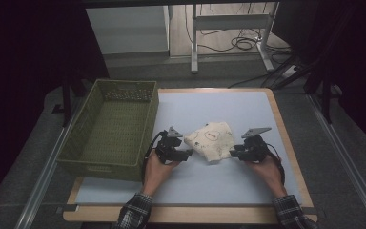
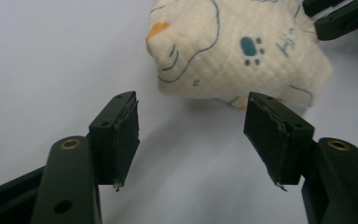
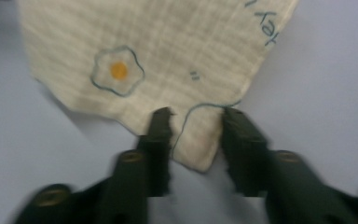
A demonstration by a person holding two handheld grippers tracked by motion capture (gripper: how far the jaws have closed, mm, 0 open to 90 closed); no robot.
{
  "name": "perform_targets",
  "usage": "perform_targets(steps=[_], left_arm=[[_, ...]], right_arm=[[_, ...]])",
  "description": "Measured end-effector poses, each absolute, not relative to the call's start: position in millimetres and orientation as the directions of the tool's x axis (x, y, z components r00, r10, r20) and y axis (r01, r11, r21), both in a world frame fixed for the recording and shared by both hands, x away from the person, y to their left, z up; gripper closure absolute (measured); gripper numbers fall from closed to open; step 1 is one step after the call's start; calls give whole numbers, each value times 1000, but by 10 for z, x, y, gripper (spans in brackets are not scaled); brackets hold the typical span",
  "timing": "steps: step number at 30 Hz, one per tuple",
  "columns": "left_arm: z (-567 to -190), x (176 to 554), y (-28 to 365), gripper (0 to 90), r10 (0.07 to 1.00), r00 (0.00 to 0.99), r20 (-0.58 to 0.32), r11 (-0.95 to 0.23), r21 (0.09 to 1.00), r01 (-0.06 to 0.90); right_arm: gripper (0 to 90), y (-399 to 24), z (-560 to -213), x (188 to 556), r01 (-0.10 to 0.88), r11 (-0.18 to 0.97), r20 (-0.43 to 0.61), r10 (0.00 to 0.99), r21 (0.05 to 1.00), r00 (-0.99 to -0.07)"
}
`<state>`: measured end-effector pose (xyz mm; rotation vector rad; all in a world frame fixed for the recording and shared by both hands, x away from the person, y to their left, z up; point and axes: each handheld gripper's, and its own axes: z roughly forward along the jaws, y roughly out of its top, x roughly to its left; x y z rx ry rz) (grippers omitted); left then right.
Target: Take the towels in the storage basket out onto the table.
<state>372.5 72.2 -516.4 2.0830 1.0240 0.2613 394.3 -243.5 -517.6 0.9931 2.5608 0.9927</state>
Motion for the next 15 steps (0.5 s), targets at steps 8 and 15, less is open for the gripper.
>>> perform_targets(steps=[8, 15], left_arm=[[-5046, 4121, 486, 531, 729, 668, -149, -352, 755, 553], [-4875, 4262, 337, 443, 734, 667, -126, -361, 760, 541]], right_arm=[[873, -2627, -4980, 3916, 481, 514, 4, 680, 710, -733], [872, -3115, -4786, 4048, 550, 414, 11, 791, 725, -611]])
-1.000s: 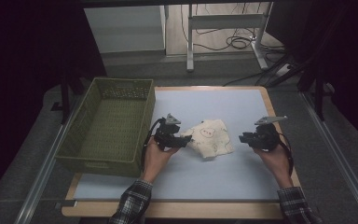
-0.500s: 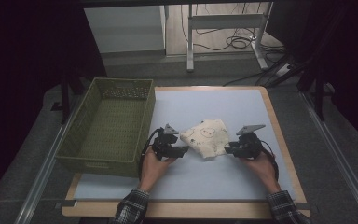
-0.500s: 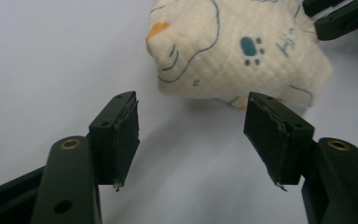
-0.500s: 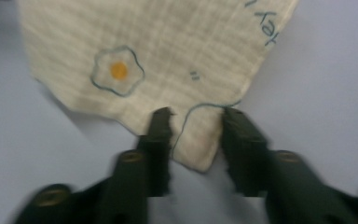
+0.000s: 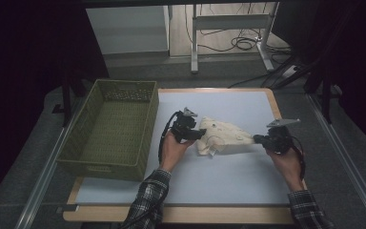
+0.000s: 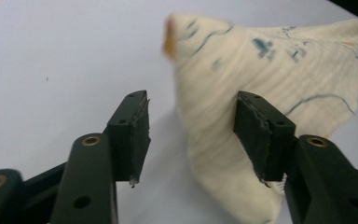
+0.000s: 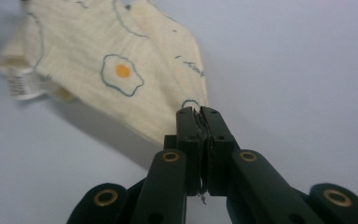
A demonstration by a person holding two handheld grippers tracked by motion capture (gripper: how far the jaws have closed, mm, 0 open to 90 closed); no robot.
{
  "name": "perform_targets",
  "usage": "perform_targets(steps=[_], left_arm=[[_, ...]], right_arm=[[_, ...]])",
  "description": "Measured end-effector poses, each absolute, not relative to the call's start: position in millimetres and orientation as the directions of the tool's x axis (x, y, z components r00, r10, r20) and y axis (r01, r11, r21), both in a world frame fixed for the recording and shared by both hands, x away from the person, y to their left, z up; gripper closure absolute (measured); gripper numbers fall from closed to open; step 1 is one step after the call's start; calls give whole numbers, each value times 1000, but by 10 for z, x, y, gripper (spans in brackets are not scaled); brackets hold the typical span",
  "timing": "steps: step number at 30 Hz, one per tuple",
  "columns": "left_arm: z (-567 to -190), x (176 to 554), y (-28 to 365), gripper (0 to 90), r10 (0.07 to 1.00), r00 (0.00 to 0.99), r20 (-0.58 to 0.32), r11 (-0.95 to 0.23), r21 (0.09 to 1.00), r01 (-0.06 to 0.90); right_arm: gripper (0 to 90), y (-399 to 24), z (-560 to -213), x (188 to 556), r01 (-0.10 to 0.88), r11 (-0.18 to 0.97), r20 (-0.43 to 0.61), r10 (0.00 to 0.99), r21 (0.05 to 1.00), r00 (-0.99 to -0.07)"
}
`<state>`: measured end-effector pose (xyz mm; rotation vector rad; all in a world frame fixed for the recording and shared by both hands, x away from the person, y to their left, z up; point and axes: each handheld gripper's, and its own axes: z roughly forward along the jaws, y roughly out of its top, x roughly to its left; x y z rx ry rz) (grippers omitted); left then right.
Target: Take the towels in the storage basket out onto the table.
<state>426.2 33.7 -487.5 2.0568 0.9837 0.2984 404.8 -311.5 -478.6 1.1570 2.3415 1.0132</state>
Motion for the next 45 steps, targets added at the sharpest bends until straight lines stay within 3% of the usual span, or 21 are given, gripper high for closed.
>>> perform_targets(steps=[13, 15, 17, 18, 20, 24, 30, 36, 38, 40, 41, 42, 45], left_arm=[[-5170, 3946, 268, 385, 636, 745, -200, -431, 708, 559], [-5236, 3959, 224, 493, 632, 749, -197, -449, 695, 561], [-5235, 3969, 232, 708, 636, 746, -197, -448, 693, 565], [-5203, 3970, 266, 773, 638, 742, -208, -429, 704, 566], [-5098, 3962, 352, 821, 643, 730, -229, -401, 712, 576], [-4850, 3838, 478, 837, 651, 735, -190, -411, 725, 552], [-4693, 3505, 554, 819, 642, 756, -130, -470, 713, 521], [-4897, 3170, 619, 791, 604, 771, -200, -493, 666, 559], [-4982, 3079, 625, 723, 588, 778, -224, -501, 654, 567], [-5027, 3026, 638, 593, 588, 777, -222, -502, 653, 567], [-5033, 3017, 652, 593, 591, 777, -215, -502, 656, 563], [-5022, 3032, 688, 505, 601, 772, -207, -493, 664, 562], [-4993, 3075, 718, 480, 616, 759, -212, -467, 677, 568]], right_arm=[[867, -3238, -4950, 4085, 593, 388, 51, 806, 706, -589], [867, -3226, -4942, 4076, 590, 391, 52, 803, 707, -594], [867, -3224, -4924, 4056, 585, 390, 54, 799, 711, -598], [867, -3233, -4908, 4041, 581, 387, 53, 800, 716, -598], [867, -3268, -4863, 3996, 572, 369, 67, 797, 732, -600], [867, -3300, -4747, 3841, 543, 347, 92, 775, 765, -625], [867, -3224, -4645, 3505, 488, 393, 57, 731, 779, -680], [866, -3196, -4719, 3137, 489, 431, 67, 694, 759, -717], [866, -3210, -4777, 3010, 494, 451, 60, 690, 743, -721], [858, -3288, -4841, 2860, 517, 458, 68, 698, 723, -713], [858, -3288, -4841, 2860, 517, 458, 68, 698, 723, -713], [801, -3343, -4838, 2802, 525, 461, 62, 706, 715, -705], [764, -3381, -4807, 2805, 526, 460, 54, 714, 716, -698]])
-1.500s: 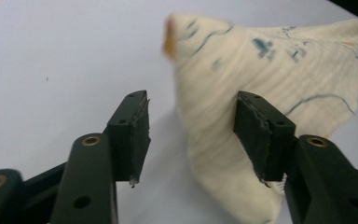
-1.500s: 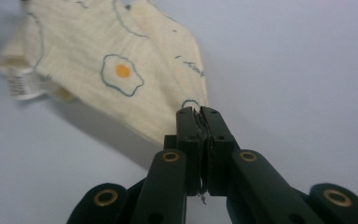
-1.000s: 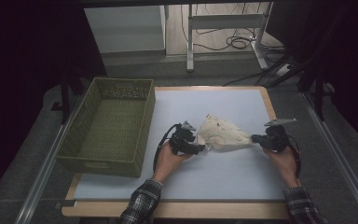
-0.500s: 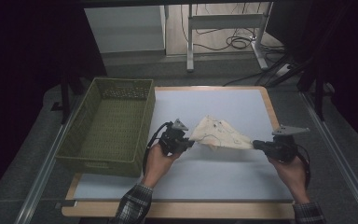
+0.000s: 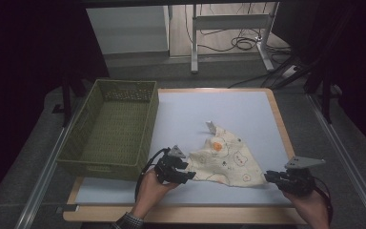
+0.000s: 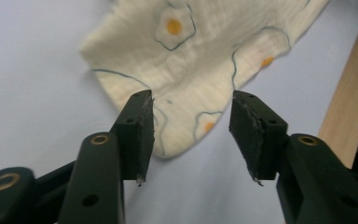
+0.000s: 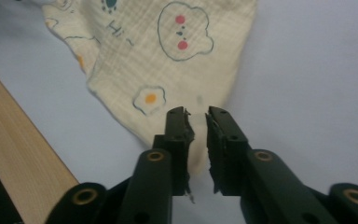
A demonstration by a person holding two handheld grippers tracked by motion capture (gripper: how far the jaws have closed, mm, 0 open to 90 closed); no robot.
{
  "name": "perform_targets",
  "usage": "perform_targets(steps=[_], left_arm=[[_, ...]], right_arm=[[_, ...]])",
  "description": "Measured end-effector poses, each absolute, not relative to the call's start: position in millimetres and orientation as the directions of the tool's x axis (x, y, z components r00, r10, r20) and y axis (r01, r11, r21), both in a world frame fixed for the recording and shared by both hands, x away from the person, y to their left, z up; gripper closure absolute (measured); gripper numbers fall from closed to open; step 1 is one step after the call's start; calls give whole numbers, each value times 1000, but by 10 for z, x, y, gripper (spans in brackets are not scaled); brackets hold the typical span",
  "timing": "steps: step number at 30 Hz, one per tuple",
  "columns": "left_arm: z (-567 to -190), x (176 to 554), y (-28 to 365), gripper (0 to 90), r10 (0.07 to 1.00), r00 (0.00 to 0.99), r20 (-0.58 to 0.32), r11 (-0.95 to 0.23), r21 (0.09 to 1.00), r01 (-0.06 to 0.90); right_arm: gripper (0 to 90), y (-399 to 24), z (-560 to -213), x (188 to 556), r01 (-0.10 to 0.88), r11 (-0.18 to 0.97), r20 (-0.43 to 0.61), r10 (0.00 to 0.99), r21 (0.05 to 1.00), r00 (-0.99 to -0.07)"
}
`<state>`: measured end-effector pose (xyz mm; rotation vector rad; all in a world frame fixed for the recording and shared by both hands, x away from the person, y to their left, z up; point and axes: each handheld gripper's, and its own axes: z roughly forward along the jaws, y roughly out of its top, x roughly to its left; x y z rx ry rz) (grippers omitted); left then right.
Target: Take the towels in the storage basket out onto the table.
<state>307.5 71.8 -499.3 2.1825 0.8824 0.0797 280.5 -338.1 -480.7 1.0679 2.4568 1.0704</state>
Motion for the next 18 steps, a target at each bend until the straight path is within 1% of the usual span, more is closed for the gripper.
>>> perform_targets(steps=[1, 2, 4, 5, 6, 9, 11, 14, 18], left_arm=[[-4977, 3099, 720, 469, 624, 751, -216, -453, 683, 573], [-4960, 3132, 716, 469, 627, 750, -210, -449, 689, 568], [-4944, 3207, 681, 469, 642, 743, -191, -443, 699, 562], [-4948, 3254, 654, 470, 648, 739, -184, -441, 701, 561], [-4955, 3306, 630, 470, 655, 735, -177, -442, 699, 562], [-4993, 3470, 566, 473, 668, 724, -173, -434, 699, 568], [-5020, 3580, 541, 499, 678, 715, -168, -429, 700, 571], [-5021, 3754, 522, 507, 693, 699, -178, -403, 708, 580], [-4994, 3948, 443, 503, 677, 704, -215, -383, 714, 587]], right_arm=[[743, -3382, -4772, 2871, 520, 454, 45, 720, 723, -692], [743, -3382, -4772, 2871, 520, 454, 45, 720, 723, -692], [730, -3334, -4757, 2991, 512, 451, 43, 718, 731, -694], [717, -3252, -4765, 3152, 504, 456, 36, 714, 733, -699], [717, -3252, -4765, 3152, 504, 456, 36, 714, 733, -699], [717, -3118, -4797, 3415, 498, 462, 25, 714, 734, -700], [717, -3031, -4813, 3585, 497, 457, 31, 713, 738, -701], [714, -2902, -4810, 3815, 491, 460, 24, 711, 740, -703], [681, -2757, -4762, 4074, 487, 447, 22, 720, 750, -694]])
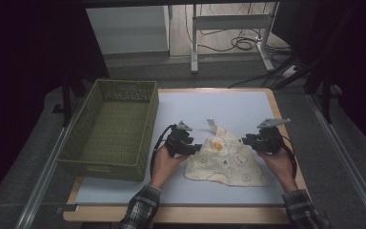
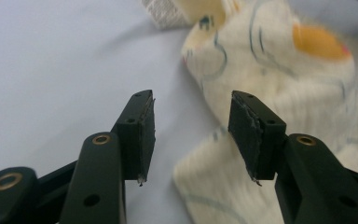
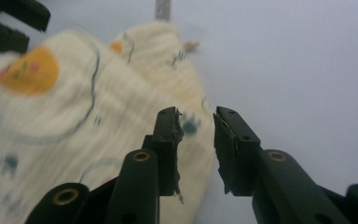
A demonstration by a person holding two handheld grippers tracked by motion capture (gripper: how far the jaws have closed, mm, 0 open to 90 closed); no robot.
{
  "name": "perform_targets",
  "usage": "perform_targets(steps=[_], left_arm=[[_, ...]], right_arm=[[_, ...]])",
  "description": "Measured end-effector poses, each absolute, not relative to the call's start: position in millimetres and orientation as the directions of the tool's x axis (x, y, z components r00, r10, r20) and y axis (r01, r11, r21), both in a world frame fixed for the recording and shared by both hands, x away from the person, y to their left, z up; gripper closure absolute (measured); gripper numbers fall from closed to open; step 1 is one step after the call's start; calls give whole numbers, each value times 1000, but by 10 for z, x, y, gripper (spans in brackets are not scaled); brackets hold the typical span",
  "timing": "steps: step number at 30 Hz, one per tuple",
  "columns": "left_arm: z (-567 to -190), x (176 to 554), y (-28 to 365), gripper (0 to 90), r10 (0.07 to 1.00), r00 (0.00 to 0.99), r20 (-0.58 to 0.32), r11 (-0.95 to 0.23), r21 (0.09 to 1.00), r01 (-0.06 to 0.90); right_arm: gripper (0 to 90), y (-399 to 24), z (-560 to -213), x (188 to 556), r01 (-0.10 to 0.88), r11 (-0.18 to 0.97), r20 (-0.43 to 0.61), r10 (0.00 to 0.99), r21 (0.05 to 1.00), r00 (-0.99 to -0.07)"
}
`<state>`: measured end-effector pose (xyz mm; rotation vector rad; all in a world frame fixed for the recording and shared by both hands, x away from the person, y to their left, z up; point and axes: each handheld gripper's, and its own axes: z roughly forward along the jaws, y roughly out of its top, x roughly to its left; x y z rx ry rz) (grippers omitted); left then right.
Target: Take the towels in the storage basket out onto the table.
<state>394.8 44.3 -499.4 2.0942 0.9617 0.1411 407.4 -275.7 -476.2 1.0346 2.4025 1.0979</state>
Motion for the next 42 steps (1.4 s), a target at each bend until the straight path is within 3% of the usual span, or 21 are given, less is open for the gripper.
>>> perform_targets(steps=[5, 10, 11, 12, 14, 16, 17, 25, 27, 30, 32, 34, 42], left_arm=[[-5113, 4070, 223, 455, 656, 720, -227, -422, 680, 599], [-5273, 4061, 52, 455, 639, 747, -181, -473, 674, 568], [-5276, 4050, 34, 541, 637, 751, -173, -479, 675, 562], [-5273, 4042, 19, 541, 632, 756, -170, -486, 674, 557], [-5265, 4031, -7, 659, 623, 764, -165, -500, 668, 552], [-5256, 4017, -23, 829, 609, 775, -169, -511, 663, 547], [-5228, 3990, -21, 863, 613, 777, -141, -517, 672, 530], [-4766, 3888, 148, 862, 642, 766, -39, -477, 762, 439], [-4629, 3837, 179, 847, 638, 770, -23, -469, 781, 412], [-4602, 3803, 212, 715, 649, 761, 5, -496, 761, 419], [-4657, 3803, 283, 624, 665, 747, 3, -499, 745, 442], [-4714, 3830, 369, 573, 685, 728, -8, -487, 739, 466], [-4798, 4104, 469, 460, 725, 680, -108, -402, 736, 545]], right_arm=[[591, -2536, -4906, 4368, 506, 458, 51, 702, 731, -710], [579, -2400, -5112, 4388, 502, 522, 27, 674, 690, -738], [736, -2376, -5166, 4339, 489, 524, 27, 662, 697, -749], [736, -2376, -5166, 4339, 489, 524, 27, 662, 697, -749], [858, -2368, -5166, 4297, 487, 522, 40, 653, 701, -757], [875, -2343, -5138, 4264, 486, 543, 21, 651, 685, -758], [878, -2336, -5081, 4229, 472, 566, -18, 654, 676, -757], [879, -2571, -4698, 4097, 440, 512, -32, 678, 737, -734], [877, -2633, -4587, 4037, 430, 504, -38, 681, 749, -731], [862, -2679, -4552, 3979, 470, 533, -50, 698, 704, -715], [782, -2729, -4613, 3952, 494, 569, -84, 707, 658, -703], [760, -2827, -4658, 3937, 511, 551, -67, 721, 659, -690], [650, -2973, -4610, 4111, 510, 476, -54, 767, 717, -639]])
